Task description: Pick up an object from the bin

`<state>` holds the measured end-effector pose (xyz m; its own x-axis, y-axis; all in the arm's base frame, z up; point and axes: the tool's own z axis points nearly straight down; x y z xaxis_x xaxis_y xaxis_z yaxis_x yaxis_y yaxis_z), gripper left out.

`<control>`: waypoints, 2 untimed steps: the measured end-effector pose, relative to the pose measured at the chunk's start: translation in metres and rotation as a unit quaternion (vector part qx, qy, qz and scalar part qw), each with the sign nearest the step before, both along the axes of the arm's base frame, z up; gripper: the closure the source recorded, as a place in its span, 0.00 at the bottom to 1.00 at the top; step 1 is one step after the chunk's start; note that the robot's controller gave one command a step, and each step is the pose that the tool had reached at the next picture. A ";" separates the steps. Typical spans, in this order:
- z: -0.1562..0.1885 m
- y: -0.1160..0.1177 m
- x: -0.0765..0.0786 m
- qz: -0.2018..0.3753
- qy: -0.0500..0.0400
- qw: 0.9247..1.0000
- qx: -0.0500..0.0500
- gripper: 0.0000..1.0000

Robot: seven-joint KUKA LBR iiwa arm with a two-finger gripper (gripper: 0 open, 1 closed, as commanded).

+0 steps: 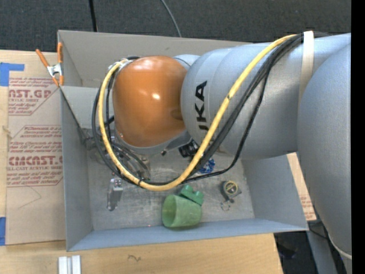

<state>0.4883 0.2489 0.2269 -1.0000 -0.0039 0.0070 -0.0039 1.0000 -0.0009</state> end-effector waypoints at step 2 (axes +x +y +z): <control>-0.092 -0.164 0.012 0.167 -0.004 0.986 0.001 0.00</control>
Offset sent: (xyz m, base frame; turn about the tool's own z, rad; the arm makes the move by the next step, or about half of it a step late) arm 0.0572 -0.1081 -0.1569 -0.0302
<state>0.5003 0.0853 0.1344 -0.9431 -0.3326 -0.0016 -0.3326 0.9431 -0.0008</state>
